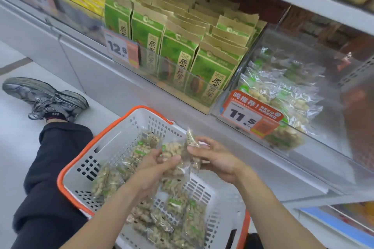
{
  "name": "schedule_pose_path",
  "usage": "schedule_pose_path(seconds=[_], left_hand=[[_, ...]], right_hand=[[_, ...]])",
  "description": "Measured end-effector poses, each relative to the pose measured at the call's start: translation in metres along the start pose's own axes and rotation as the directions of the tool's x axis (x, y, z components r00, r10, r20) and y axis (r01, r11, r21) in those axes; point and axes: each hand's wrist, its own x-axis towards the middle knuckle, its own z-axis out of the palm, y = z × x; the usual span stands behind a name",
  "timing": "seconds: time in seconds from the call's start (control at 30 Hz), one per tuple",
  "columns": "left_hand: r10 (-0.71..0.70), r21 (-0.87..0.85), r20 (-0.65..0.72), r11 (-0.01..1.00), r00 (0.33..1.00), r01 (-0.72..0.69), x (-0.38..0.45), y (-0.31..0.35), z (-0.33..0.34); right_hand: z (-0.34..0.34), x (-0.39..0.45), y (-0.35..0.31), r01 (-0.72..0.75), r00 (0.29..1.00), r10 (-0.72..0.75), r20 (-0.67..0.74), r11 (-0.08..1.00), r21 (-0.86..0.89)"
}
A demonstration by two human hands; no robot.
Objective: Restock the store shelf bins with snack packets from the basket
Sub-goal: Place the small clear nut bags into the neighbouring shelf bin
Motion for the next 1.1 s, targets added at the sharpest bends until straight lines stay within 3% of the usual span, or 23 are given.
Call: schedule_pose_path(seconds=[0.1, 0.2, 0.33, 0.43, 0.53, 0.63, 0.73, 0.87, 1.0, 1.07, 1.1], left_hand=[[0.087, 0.237, -0.181, 0.971, 0.98, -0.043, -0.004, 0.01, -0.002], [0.099, 0.442, -0.152, 0.897, 0.983, -0.022, -0.007, 0.007, -0.004], [0.151, 0.268, 0.012, 0.952, 0.988, -0.149, -0.019, 0.01, 0.017], [0.28, 0.293, -0.038, 0.921, 0.959, -0.257, -0.025, 0.015, 0.029], [0.267, 0.322, -0.091, 0.92, 0.959, -0.225, -0.03, 0.026, 0.032], [0.163, 0.122, 0.113, 0.977, 0.98, -0.177, -0.042, 0.04, 0.047], [0.16, 0.206, 0.236, 0.956, 0.958, -0.211, -0.057, 0.05, 0.068], [0.251, 0.228, 0.229, 0.925, 0.94, -0.303, -0.071, 0.052, 0.085], [0.352, 0.258, 0.244, 0.875, 0.904, -0.411, -0.073, 0.062, 0.093], [0.359, 0.304, 0.272, 0.848, 0.893, -0.434, -0.072, 0.069, 0.093], [0.352, 0.337, 0.298, 0.831, 0.888, -0.442, -0.073, 0.074, 0.094]], right_hand=[[-0.004, -0.024, -0.023, 0.014, 0.997, -0.035, -0.062, 0.948, -0.317], [0.0, -0.049, -0.031, 0.021, 0.993, -0.07, -0.093, 0.894, -0.448], [0.01, -0.064, -0.029, 0.043, 0.98, -0.108, -0.169, 0.937, -0.346], [0.015, -0.062, -0.032, 0.072, 0.985, -0.093, -0.148, 0.987, -0.143], [0.012, -0.065, -0.031, 0.086, 0.981, -0.087, -0.175, 0.996, -0.014], [0.004, -0.075, -0.025, 0.138, 0.935, -0.184, -0.303, 0.976, -0.167], [-0.001, -0.09, -0.026, 0.251, 0.89, -0.308, -0.337, 0.947, -0.201], [0.003, -0.103, -0.033, 0.332, 0.825, -0.432, -0.364, 0.892, -0.306], [-0.009, -0.128, -0.056, 0.415, 0.815, -0.536, -0.221, 0.806, -0.422], [-0.02, -0.143, -0.066, 0.486, 0.748, -0.608, -0.267, 0.775, -0.403], [-0.025, -0.149, -0.07, 0.549, 0.678, -0.667, -0.308, 0.738, -0.392]])
